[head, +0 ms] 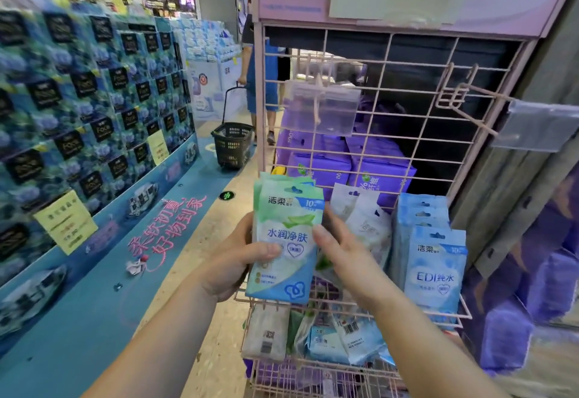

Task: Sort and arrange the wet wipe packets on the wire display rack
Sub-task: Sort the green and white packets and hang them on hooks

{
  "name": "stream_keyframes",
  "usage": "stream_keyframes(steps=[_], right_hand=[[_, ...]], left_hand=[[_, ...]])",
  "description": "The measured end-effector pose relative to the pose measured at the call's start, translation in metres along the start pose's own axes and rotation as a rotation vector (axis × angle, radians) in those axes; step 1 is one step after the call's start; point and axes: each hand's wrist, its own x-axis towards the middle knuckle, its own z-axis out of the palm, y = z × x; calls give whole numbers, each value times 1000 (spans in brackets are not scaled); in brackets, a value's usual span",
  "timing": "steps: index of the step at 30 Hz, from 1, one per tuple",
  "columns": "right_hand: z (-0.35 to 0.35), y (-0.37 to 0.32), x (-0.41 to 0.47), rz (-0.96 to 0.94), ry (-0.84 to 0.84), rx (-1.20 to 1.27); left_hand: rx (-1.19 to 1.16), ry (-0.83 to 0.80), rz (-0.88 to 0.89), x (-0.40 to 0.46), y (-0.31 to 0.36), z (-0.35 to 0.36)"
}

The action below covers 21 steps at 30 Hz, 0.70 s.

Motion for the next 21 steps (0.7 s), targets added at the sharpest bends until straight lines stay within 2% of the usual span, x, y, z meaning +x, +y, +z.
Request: stream_keyframes(steps=[2,4,8,12,17,21], right_hand=[[2,-2,7,19,-192,263],[3,-8,14,-4,-251,256],[3,-11,19,-45,-109,143],[13,4,25,-51,-52,60],[27,22,35,67,-38,81],[39,23,41,93,1,203]], left_hand=[[49,-53,45,3,0,6],[79,-53,80,8,2,8],[144,-72,101,16,6,5],[263,-16,63,23,1,2],[235,10,-6,28,-2,-4],[191,-33,6,28,3,0]])
